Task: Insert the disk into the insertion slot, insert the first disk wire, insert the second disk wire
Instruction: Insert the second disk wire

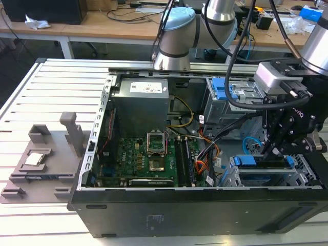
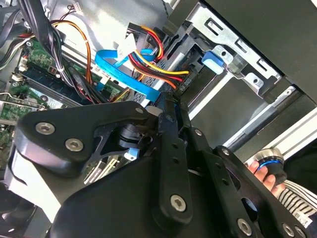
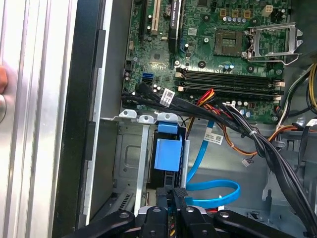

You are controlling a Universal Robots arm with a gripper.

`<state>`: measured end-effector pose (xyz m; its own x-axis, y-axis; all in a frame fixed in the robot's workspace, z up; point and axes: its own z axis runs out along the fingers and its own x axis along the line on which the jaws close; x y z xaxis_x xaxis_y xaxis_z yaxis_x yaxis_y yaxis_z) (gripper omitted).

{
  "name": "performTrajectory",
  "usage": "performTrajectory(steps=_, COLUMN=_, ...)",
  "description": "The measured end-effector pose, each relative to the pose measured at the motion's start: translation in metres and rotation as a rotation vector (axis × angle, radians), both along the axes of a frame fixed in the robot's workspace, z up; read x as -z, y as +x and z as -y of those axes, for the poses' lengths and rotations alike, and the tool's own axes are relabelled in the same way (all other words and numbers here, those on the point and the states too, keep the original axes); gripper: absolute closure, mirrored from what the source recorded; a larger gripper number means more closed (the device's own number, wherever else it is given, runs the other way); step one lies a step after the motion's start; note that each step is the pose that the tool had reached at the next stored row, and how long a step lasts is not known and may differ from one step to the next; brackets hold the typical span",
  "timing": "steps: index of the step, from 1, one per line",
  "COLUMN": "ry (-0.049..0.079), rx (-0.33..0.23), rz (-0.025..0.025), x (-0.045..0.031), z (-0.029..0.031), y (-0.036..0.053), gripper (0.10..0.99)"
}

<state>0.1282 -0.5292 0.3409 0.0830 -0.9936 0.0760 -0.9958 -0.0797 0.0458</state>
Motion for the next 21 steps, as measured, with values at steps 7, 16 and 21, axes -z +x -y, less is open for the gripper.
performTrajectory(steps=7, ry=0.002, rx=0.002, rz=-0.0001, x=-0.0047, z=-0.0006, y=-0.0001, gripper=0.922)
performTrajectory(steps=16, ry=0.009, rx=0.004, rz=-0.0036, x=-0.0007, z=-0.0008, y=0.0017, gripper=0.922)
performTrajectory(steps=21, ry=0.011, rx=0.004, rz=-0.0036, x=0.0008, z=0.0013, y=0.0017, gripper=0.922)
